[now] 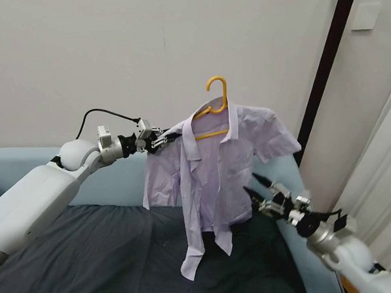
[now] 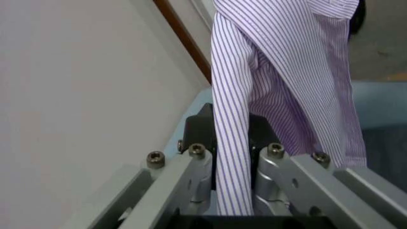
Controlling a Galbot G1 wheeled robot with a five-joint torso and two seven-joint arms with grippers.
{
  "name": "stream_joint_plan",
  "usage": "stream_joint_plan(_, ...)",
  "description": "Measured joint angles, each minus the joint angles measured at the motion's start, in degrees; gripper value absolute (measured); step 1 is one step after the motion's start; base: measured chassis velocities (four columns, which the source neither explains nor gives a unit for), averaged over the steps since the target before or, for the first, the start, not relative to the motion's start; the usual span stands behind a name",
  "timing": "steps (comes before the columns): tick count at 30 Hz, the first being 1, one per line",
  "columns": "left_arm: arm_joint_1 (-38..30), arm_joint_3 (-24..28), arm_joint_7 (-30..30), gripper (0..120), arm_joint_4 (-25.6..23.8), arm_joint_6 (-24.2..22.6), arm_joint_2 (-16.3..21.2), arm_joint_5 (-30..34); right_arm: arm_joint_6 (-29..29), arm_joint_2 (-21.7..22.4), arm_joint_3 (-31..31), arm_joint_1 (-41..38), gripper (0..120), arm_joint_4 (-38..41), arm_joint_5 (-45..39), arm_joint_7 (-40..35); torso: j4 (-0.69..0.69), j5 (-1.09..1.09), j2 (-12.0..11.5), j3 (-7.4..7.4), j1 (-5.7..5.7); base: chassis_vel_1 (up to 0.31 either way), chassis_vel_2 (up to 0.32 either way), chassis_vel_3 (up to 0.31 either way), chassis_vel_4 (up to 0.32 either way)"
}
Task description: Pick up the clothes from the sofa and hang them on the clothes hanger.
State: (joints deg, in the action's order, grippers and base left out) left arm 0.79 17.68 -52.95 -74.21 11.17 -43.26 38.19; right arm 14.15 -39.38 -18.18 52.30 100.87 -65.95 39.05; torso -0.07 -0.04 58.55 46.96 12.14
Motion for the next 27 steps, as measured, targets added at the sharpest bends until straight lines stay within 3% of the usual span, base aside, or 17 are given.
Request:
stream_joint_plan(5, 1.22, -2.08, -5.44, 7, 1.38, 2.68, -0.73, -3.49, -5.47, 7.03, 0.28, -3.29, 98, -0.83, -1.64, -0.02, 0.01, -0.01, 0.0, 0.0, 0.0, 0.0, 0.0, 0.0, 0.0)
stream_joint_plan(11, 2.78, -4.09, -9.64, 7, 0.88, 3.79, -1.37, -4.22, -12.68, 12.41, 2.4, -6.37, 100, -2.55, 5.34, 0.6, 0.0, 0.0, 0.0, 0.0, 0.0, 0.0, 0.0, 0.0, 0.0)
stream_joint_plan(17, 4.23, -4.85, -11.41, 7, -0.36, 4.54, -2.23, -5.19, -17.02, 12.83, 3.99, -6.89, 100, -3.37, 8.71, 3.49, 0.02, 0.01, 0.0, 0.0, 0.0, 0.0, 0.0, 0.0, 0.0)
stream_joint_plan(27, 4.8, -2.04, -11.97, 7, -0.58, 6.4, -4.32, -7.41, -18.74, 11.88, 3.56, -5.26, 100, -4.95, 12.55, 9.82, 0.0, 0.02, 0.0, 0.0, 0.0, 0.0, 0.0, 0.0, 0.0)
